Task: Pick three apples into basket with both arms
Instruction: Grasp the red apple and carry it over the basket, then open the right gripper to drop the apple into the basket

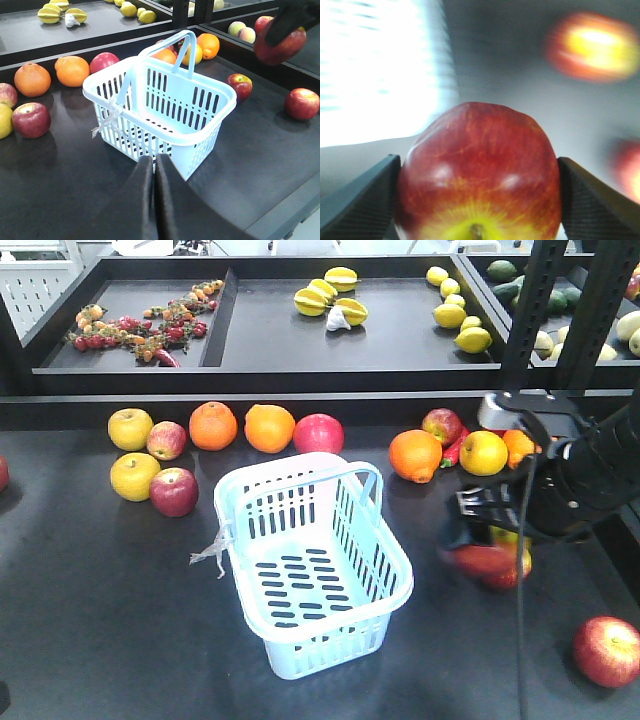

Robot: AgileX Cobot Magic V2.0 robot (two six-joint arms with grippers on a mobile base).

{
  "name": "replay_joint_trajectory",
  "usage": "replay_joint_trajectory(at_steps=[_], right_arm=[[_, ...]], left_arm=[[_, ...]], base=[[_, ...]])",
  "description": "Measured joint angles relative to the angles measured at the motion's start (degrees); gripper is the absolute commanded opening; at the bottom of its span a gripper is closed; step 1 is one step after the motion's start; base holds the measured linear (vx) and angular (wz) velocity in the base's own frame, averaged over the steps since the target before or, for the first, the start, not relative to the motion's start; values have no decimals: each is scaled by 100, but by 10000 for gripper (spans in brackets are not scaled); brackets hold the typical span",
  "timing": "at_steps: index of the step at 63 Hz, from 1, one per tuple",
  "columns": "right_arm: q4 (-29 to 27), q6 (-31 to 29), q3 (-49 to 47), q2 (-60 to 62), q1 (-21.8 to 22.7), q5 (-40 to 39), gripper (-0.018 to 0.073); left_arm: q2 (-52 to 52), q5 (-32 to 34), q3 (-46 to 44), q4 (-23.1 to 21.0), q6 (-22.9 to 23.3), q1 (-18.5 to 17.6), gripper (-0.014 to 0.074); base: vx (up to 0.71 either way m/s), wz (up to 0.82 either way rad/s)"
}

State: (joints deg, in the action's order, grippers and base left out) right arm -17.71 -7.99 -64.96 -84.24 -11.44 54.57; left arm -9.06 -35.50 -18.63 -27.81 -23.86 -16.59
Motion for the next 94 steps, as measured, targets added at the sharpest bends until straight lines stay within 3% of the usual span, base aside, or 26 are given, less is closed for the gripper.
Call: replay_joint_trajectory(at_steps=[7,11,18,30,36,49,58,70,77,86,94], right_arm=[[-884,-639,14,-37,-360,-199,-4],[-1175,-854,14,-174,-783,-571,-2],[-1385,-960,14,-573,-1299,-1305,1],[-1450,-1087,-296,-1591,-1660,-1929,69],[-1461,-1145,-648,-2036,-1672,-1885,182],[-1583,-1414,-1076,-2473,-1672,-1625,572],[-1617,-1475,-1099,-2490,-1674,-1598,730],[-1624,-1515,-1104,-2490,-1674,-1544,710],[-1624,-1517,-1106,-2490,-1674,-1475,654],[-1498,-1458,-1106,-2403,-1674,-1213,482],[-1112,-1060,-1106,-2142,-1674,-899,200]], left_arm=[[0,0,0,0,0,0,-8],[0,0,0,0,0,0,-8],[0,0,0,0,0,0,-8],[0,0,0,0,0,0,-8],[0,0,0,0,0,0,-8],[0,0,0,0,0,0,-8],[0,0,0,0,0,0,-8],[0,0,0,0,0,0,-8],[0,0,0,0,0,0,-8],[0,0,0,0,0,0,-8],[0,0,0,0,0,0,-8]], base=[[0,0],[0,0],[0,0],[0,0],[0,0],[0,0],[0,0],[0,0],[0,0],[0,0],[0,0]])
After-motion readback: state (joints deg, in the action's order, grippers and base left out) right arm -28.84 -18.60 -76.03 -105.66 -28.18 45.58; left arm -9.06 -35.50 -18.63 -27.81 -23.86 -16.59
